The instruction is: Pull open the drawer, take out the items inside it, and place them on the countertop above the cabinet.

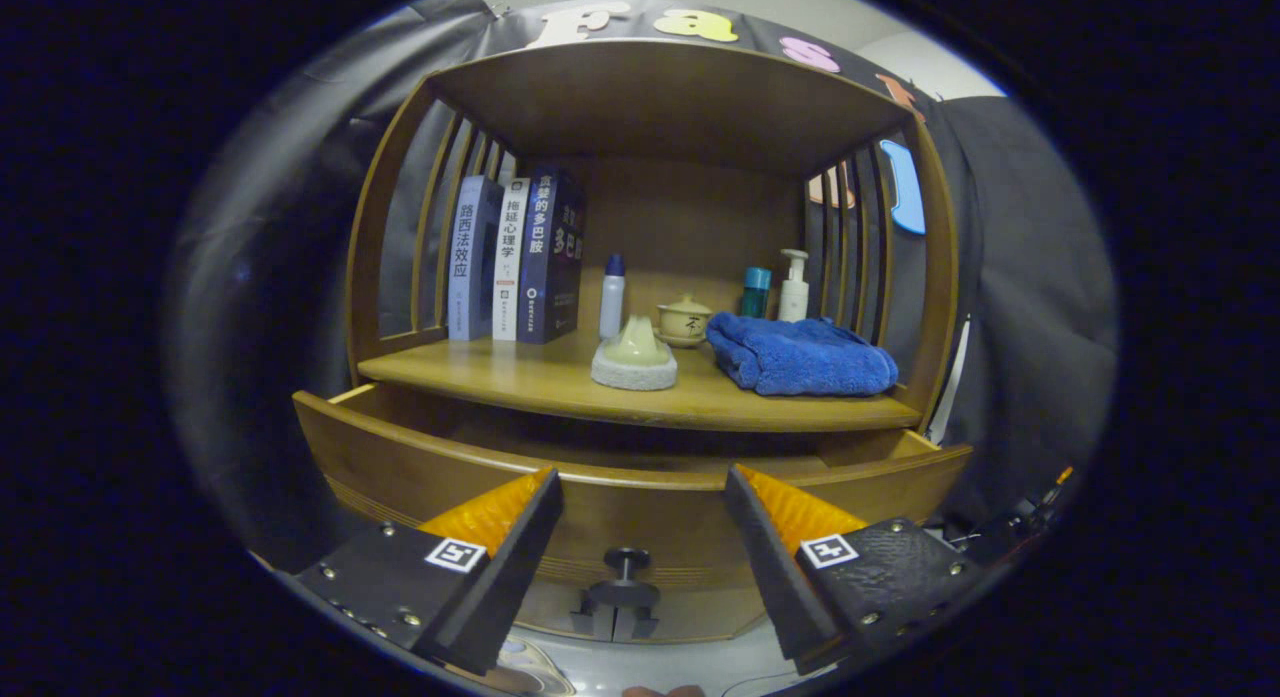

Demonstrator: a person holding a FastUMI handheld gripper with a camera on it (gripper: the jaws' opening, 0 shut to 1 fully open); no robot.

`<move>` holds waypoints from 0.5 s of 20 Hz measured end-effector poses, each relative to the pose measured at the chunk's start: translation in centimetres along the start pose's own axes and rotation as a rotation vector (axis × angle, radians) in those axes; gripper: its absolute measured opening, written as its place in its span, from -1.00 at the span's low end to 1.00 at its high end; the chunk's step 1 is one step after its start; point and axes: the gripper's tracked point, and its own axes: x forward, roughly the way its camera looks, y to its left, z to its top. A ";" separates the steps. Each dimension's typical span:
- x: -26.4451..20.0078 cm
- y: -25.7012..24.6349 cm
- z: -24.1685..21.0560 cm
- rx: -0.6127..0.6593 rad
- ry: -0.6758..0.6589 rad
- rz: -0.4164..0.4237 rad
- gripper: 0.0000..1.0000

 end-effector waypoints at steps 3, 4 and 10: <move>1.1 0.0 0.1 0.001 -0.001 0.000 0.97; 1.5 0.0 0.1 -0.002 -0.002 0.000 0.97; 3.5 0.0 0.4 -0.001 0.000 0.000 0.97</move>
